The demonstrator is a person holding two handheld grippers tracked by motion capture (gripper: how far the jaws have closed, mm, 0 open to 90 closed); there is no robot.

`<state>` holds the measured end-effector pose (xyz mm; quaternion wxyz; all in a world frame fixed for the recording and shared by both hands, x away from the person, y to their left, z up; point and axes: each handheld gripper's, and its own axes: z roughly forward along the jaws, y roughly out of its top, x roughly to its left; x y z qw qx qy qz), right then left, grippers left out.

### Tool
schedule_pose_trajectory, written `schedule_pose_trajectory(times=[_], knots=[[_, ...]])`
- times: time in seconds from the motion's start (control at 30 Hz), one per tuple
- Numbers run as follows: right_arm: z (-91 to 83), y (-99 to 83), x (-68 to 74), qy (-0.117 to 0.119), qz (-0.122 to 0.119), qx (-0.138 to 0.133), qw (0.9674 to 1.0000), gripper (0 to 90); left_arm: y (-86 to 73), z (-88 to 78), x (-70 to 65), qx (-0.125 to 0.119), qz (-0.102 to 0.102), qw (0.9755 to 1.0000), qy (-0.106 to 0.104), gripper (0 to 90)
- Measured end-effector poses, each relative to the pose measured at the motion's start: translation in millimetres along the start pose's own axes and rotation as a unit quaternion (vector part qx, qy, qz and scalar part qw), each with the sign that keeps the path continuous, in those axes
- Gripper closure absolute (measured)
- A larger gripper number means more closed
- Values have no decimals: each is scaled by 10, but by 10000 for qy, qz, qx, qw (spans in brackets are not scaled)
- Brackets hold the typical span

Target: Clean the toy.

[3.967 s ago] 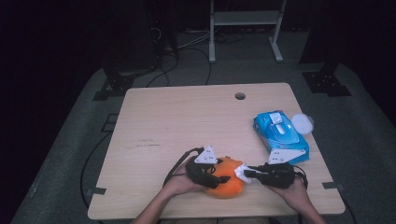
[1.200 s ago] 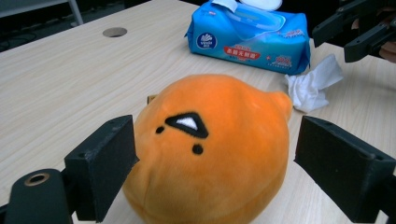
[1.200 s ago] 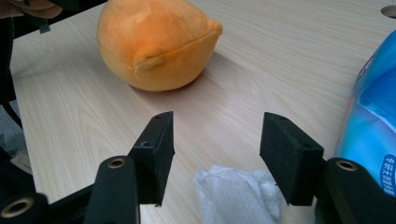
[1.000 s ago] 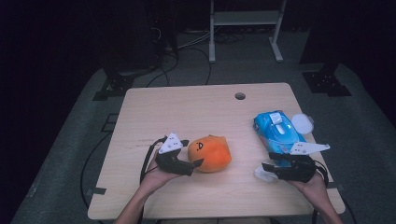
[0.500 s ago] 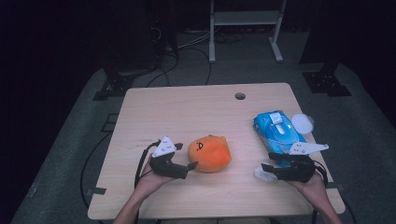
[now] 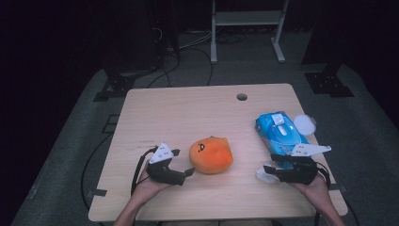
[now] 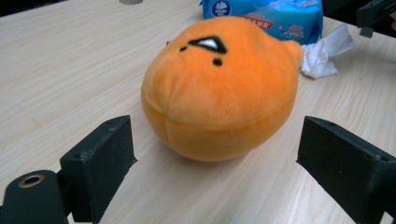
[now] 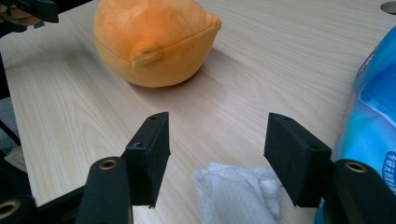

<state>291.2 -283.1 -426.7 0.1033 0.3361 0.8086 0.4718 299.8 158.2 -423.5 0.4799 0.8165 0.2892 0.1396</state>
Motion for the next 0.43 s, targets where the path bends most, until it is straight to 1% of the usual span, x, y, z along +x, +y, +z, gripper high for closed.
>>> schedule_pose_trajectory(times=[0.03,0.13,0.23,0.33,0.43], knots=[[-1,-3,1,-6,-9,6,10000,390,-38,-17,3,17,-23,10000,33,102],[-3,-3,2,-12,-7,-3,10000,390,-82,-32,6,43,-36,9999,90,102],[-4,1,10,-24,-25,-20,10000,381,-139,-37,18,31,-128,9998,117,98],[1,-1,20,-11,-47,-22,10000,376,-214,-42,21,17,-192,9995,235,98],[16,-4,33,-7,-102,4,9999,370,-253,-39,15,53,-174,9995,258,95]])
